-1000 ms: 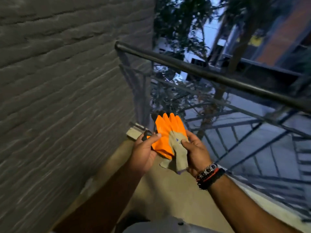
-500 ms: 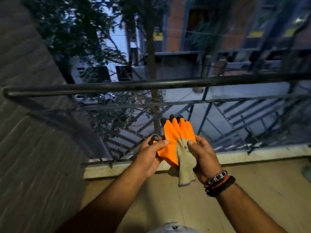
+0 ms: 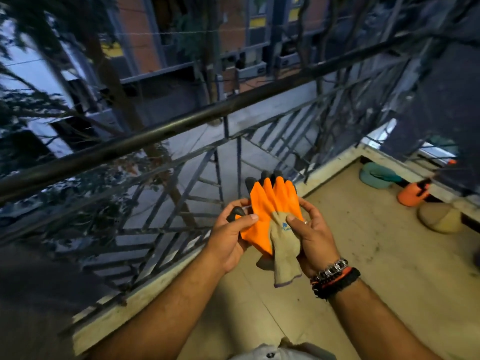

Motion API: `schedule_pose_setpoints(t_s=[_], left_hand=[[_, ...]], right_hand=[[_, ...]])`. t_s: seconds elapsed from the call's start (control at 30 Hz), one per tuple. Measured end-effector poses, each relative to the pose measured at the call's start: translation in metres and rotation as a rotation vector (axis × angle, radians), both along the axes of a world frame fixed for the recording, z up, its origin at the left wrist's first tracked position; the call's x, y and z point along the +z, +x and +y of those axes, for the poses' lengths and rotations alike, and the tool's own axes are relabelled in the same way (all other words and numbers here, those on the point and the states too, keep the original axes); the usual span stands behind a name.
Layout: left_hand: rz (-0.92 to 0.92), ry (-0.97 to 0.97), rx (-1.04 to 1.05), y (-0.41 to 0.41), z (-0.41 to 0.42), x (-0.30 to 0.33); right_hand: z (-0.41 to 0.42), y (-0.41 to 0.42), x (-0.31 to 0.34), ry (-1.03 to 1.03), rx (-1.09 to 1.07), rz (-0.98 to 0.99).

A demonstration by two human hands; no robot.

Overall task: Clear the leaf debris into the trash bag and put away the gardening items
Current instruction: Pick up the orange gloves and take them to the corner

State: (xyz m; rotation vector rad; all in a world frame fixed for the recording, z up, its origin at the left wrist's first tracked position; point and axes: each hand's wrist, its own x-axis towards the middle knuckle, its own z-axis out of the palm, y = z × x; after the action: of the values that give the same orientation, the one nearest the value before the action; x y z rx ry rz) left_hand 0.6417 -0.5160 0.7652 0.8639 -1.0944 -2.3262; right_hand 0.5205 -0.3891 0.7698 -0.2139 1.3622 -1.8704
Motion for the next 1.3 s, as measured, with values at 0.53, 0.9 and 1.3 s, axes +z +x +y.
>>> schedule_pose_setpoints(t_s=[0.53, 0.9, 1.3], left_hand=[[-0.080, -0.002, -0.334, -0.175, 0.050, 0.002], [-0.132, -0.050, -0.635, -0.272, 0.038, -0.002], [-0.187, -0.135, -0.856, -0.357, 0.000, -0.005]], right_hand=[[0.083, -0.113, -0.010, -0.062, -0.336, -0.091], [0.080, -0.158, -0.011, -0.063, -0.594, -0.132], [0.040, -0.203, -0.023, -0.100, -0.828, -0.179]])
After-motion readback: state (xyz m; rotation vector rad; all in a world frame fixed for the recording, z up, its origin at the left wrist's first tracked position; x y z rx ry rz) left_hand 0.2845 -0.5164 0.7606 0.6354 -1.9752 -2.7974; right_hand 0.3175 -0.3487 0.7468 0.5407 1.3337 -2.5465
